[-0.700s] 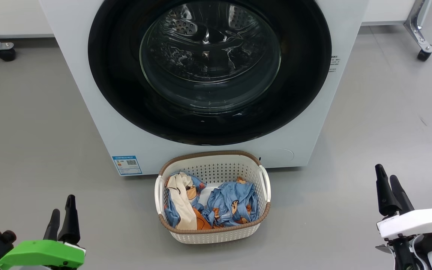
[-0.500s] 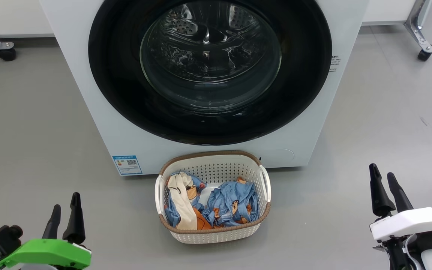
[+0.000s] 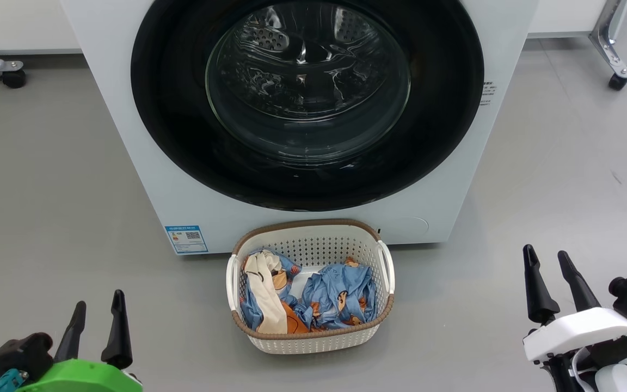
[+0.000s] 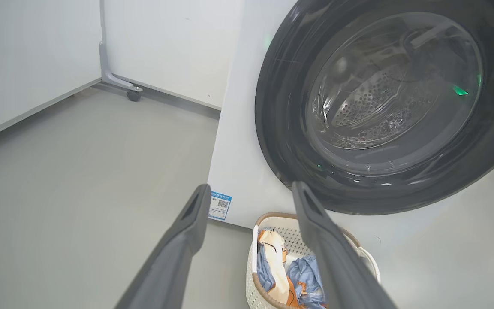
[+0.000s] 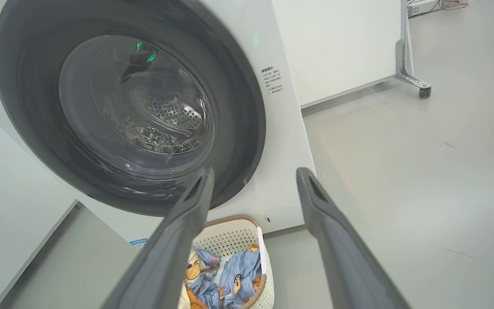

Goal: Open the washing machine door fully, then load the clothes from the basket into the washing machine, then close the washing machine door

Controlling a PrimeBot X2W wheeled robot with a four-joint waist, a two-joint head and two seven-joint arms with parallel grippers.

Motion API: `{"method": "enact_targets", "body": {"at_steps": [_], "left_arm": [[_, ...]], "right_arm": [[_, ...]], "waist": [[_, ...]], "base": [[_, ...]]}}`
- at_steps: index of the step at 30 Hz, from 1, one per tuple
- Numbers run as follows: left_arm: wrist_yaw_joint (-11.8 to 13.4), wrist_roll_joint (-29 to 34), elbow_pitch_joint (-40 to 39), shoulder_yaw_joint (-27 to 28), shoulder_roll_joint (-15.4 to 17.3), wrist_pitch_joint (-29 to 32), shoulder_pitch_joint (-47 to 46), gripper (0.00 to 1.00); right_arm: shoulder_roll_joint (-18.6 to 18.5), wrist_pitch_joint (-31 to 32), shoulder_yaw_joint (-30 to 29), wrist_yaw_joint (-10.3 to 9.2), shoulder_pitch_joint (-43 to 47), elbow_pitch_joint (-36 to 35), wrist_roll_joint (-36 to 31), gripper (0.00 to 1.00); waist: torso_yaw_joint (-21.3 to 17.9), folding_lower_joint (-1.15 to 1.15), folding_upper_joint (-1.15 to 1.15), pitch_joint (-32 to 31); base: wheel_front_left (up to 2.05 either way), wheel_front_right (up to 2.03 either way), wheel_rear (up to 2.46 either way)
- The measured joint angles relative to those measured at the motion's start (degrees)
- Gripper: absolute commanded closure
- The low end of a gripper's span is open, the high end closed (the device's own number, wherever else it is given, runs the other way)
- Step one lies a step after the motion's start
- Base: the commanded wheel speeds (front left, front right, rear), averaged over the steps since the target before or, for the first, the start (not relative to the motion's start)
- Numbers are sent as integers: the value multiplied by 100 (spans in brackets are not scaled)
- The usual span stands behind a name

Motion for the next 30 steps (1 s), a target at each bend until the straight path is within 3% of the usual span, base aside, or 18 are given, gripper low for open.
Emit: {"method": "enact_targets", "body": {"at_steps": [30], "left_arm": [[69,2572,-216,-76,10,-628,374,0]], "right_arm": [[-54,-620,140,-12,211,168,-2275,0]], "waist": [[-17,0,0,12]], "base": [[0,0,0]]}}
